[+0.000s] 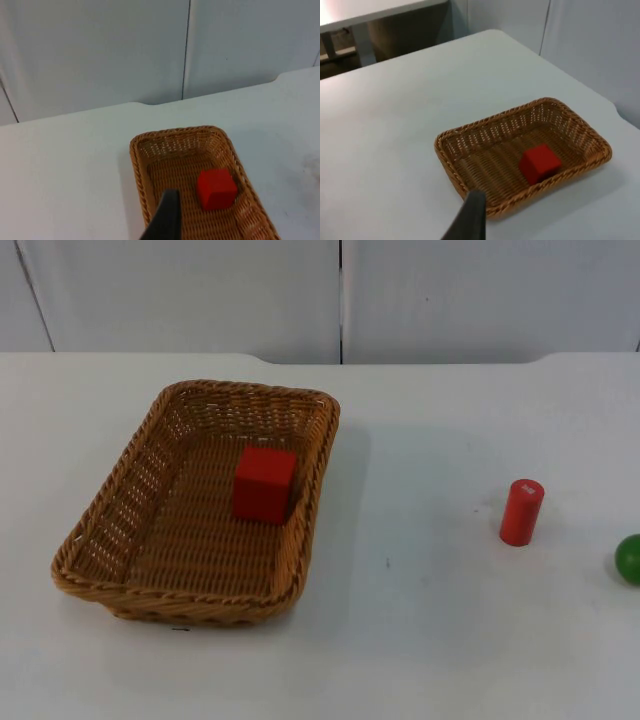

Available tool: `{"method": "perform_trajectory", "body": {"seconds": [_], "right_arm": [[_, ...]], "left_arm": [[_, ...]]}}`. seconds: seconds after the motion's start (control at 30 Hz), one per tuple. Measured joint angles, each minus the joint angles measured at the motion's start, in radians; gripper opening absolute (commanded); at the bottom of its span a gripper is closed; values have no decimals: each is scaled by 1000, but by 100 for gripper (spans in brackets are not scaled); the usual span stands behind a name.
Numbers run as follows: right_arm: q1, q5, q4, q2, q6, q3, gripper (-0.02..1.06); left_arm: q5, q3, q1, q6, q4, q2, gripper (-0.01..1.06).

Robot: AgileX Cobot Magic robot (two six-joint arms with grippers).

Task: Pick up the basket with the left hand and place the object to the left of the red cylinder into the basket with the right hand.

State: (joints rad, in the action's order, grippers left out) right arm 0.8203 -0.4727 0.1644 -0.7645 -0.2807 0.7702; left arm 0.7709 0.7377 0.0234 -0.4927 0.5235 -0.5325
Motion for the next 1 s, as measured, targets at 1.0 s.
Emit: {"method": "perform_trajectory", "body": {"seconds": [1.0], "right_arm": [[0, -290, 0, 537, 105, -200, 84]], "left_arm": [[155, -121, 0, 34, -67, 340, 79]]}}
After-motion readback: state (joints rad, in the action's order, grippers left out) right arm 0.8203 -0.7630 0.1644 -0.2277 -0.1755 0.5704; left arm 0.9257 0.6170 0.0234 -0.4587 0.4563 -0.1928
